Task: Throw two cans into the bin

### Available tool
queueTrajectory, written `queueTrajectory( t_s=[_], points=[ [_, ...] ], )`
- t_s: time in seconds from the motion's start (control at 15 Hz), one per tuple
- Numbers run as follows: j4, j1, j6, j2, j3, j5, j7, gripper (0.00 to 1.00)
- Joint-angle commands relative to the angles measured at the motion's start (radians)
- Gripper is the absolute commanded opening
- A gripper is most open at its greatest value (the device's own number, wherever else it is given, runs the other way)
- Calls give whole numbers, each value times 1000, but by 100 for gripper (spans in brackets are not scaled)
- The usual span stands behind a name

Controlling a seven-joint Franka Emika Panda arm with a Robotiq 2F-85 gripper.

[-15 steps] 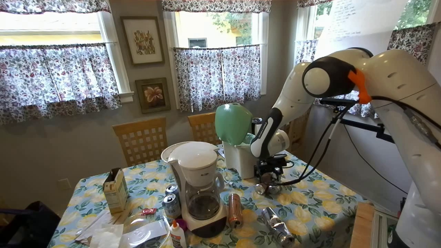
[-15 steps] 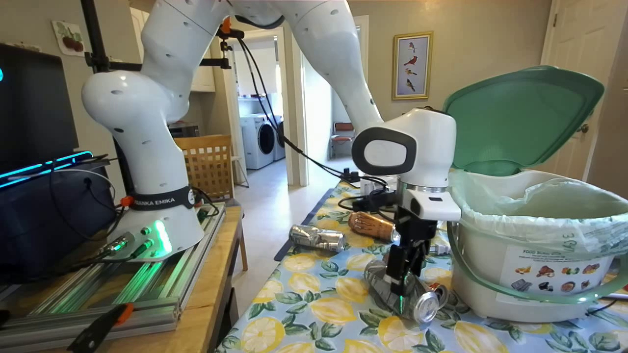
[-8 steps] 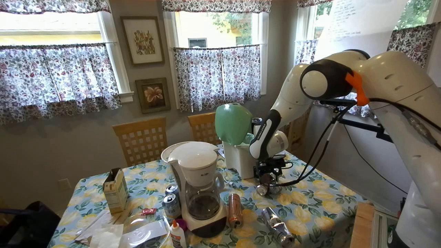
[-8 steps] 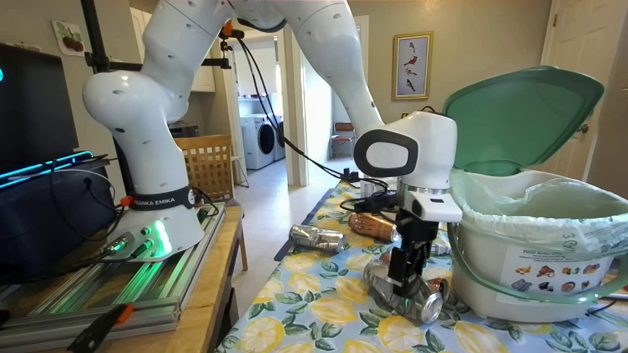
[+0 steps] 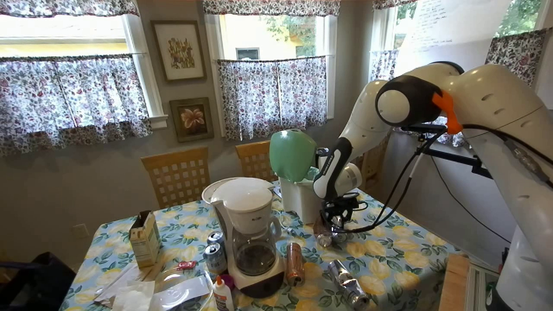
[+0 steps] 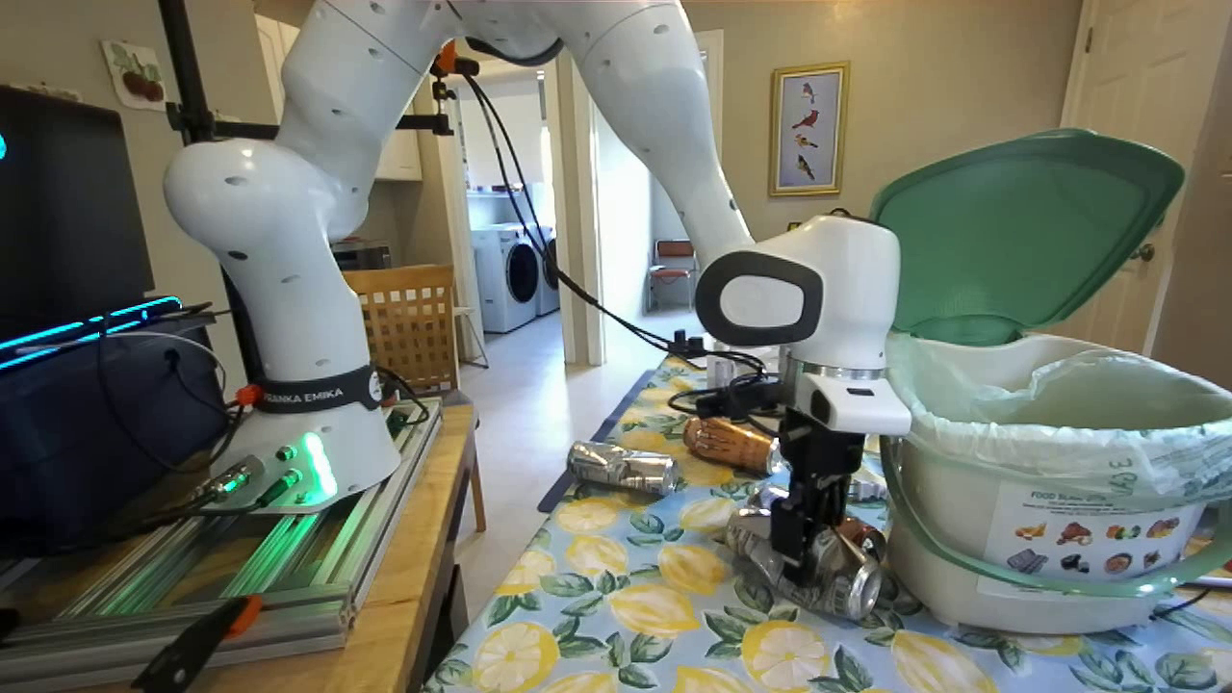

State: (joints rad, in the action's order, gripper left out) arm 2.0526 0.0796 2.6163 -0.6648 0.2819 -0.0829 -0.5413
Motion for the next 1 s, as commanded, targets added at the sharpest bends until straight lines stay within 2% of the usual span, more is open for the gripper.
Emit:
queueTrajectory(
  t_s=[0.0,0.07,0.13,0.2,0.27,0.4,0.93],
  points=[
    [-33,-20,-7,-38,15,-13,-22,6],
    [-32,-24,-6,-35,21,-9,-23,1],
    [-31,-26,-7,-34,21,-8,-21,0],
    [-30,-28,-7,-30,22,-6,-21,35],
    [-30,-31,-5,-30,24,-3,-20,35],
    [-27,-37,-5,-28,24,0,-17,45],
    [3,-83,-4,27,27,14,-13,100]
  ],
)
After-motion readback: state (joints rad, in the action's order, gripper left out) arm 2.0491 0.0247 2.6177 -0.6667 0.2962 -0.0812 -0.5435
